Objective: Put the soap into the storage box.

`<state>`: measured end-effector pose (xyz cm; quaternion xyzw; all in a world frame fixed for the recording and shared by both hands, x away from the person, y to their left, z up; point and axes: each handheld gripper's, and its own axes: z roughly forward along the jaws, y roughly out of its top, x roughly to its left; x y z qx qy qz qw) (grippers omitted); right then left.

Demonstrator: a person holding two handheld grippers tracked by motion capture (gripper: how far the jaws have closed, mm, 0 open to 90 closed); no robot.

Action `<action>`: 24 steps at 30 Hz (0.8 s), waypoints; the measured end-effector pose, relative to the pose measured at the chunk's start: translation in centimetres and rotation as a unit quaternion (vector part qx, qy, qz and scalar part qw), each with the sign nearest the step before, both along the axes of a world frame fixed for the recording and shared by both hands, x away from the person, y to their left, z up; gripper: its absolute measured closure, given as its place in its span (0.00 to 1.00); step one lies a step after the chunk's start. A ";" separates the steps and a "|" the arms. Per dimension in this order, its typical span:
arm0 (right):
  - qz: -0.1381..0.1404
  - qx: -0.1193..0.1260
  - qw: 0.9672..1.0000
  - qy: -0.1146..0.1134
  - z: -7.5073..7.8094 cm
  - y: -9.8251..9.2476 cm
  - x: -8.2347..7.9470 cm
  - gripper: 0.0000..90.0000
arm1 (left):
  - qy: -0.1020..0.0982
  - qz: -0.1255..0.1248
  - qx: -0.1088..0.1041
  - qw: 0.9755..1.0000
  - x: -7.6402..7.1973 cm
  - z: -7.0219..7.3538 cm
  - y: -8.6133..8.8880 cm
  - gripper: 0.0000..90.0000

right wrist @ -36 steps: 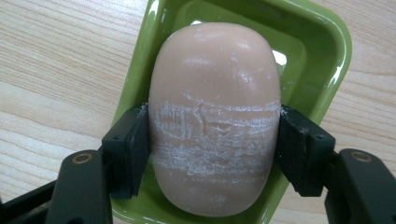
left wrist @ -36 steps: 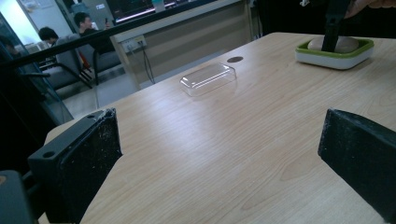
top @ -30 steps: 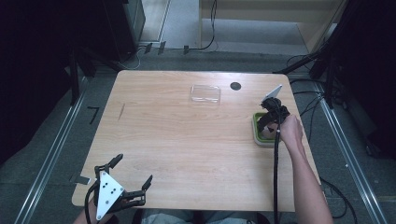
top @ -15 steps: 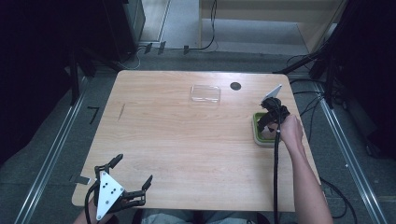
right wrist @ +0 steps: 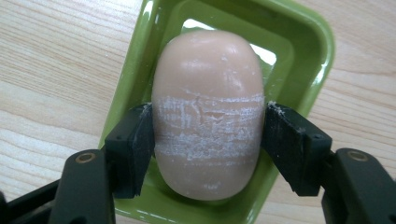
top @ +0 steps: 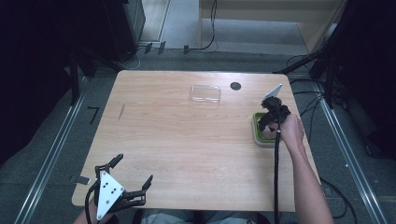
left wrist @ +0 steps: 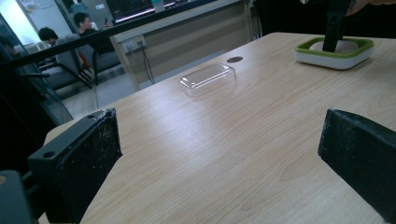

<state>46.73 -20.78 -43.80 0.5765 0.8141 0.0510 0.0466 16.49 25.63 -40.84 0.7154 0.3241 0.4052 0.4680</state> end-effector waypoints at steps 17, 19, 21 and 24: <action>0.058 0.003 0.998 0.013 2.0 2.5 -2.4 0.14 | 0.000 -0.004 -0.001 1.000 0.1 0.0 -0.2 0.00; 0.068 0.005 0.998 0.012 2.3 3.0 -2.8 0.14 | 0.000 -0.005 -0.001 1.000 0.1 0.0 -0.2 0.00; 0.080 0.008 0.997 0.009 2.5 3.5 -3.2 0.14 | 0.000 -0.004 -0.002 1.000 0.1 0.0 -0.2 0.00; 0.092 0.013 0.996 0.008 2.9 4.3 -4.0 0.13 | 0.000 -0.005 0.000 1.000 0.1 0.0 -0.2 0.00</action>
